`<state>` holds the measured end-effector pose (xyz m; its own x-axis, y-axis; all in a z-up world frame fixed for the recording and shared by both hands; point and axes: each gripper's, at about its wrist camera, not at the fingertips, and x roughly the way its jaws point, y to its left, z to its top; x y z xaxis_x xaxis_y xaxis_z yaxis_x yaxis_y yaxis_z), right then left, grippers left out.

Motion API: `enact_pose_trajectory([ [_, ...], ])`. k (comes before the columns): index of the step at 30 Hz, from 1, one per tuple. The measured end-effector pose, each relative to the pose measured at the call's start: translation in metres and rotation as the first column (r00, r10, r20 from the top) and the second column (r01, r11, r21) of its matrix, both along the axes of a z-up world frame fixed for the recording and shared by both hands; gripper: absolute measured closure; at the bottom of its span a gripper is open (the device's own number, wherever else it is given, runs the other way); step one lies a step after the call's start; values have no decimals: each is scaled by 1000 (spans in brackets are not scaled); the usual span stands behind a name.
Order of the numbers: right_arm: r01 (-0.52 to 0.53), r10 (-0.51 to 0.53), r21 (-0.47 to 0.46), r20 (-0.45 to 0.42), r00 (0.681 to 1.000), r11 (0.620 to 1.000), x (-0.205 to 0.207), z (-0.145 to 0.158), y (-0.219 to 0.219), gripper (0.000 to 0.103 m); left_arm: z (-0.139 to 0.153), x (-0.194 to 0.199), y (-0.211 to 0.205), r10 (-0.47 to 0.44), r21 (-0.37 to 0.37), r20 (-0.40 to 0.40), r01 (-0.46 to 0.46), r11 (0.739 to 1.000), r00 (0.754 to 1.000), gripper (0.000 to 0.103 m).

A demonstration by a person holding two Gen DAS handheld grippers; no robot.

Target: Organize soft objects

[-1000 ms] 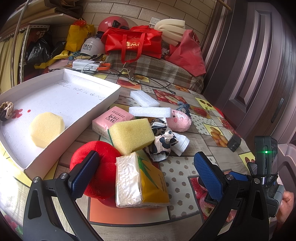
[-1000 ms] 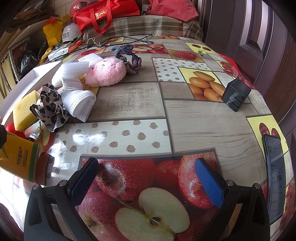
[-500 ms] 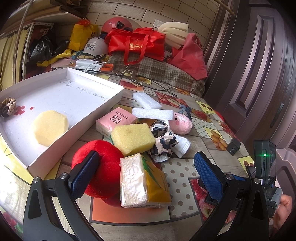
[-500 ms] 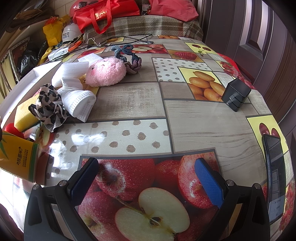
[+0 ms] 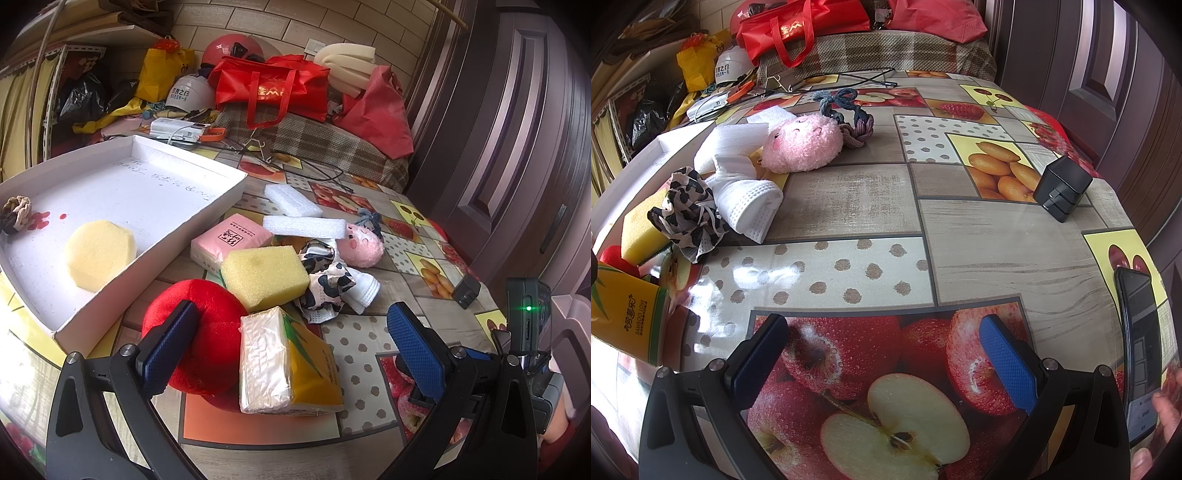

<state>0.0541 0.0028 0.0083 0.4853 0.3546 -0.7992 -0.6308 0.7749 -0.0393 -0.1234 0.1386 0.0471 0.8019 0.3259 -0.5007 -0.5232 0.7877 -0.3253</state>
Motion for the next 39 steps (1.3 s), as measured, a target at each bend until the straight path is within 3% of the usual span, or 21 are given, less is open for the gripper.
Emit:
enact_pose_trajectory([
  [5, 0, 0, 0, 0, 1000, 1000, 0, 0, 0, 0, 4, -4, 0, 14, 21, -11, -14, 1000, 1000, 0],
  [12, 0, 0, 0, -1, 1000, 1000, 0, 0, -1, 0, 18, -38, 5, 165, 214, -52, -150, 965, 985, 0],
  [17, -1, 1, -3, 2, 1000, 1000, 0, 0, 1, 0, 11, -56, 20, 107, 149, -83, -94, 984, 991, 0],
  [20, -31, 31, 5, 0, 1000, 1000, 4, 0, 4, 0, 11, -59, 17, 38, 148, -93, -24, 989, 995, 0],
  [23, -128, 131, 85, -29, 991, 988, 5, 5, -4, 0, 11, -55, 15, -13, 178, -144, 38, 983, 990, 0],
  [26, -212, 217, 276, 11, 976, 937, -5, 25, -27, 0, 7, -51, 22, 12, 236, -229, 43, 971, 973, 0],
  [28, -350, 332, 343, 112, 937, 872, -21, 39, -32, 0, 5, -51, 34, 22, 239, -266, 44, 970, 964, 0],
  [30, -501, 469, 336, 178, 865, 797, -39, 46, -23, 0, 4, -53, 42, 19, 230, -291, 51, 972, 957, 0],
  [32, -622, 604, 276, 158, 781, 733, -55, 45, 0, 0, 6, -58, 45, 9, 233, -292, 62, 970, 956, 0],
  [35, -739, 716, 159, 183, 674, 655, -83, 38, 37, 0, 8, -68, 47, 7, 234, -282, 62, 970, 960, 0],
  [37, -781, 759, 88, 192, 622, 618, -95, 29, 63, 1, 7, -72, 48, -1, 220, -280, 65, 973, 960, 0],
  [39, -802, 786, 49, 173, 593, 595, -104, 20, 85, 1, 4, -73, 48, -14, 209, -288, 78, 975, 958, 0],
])
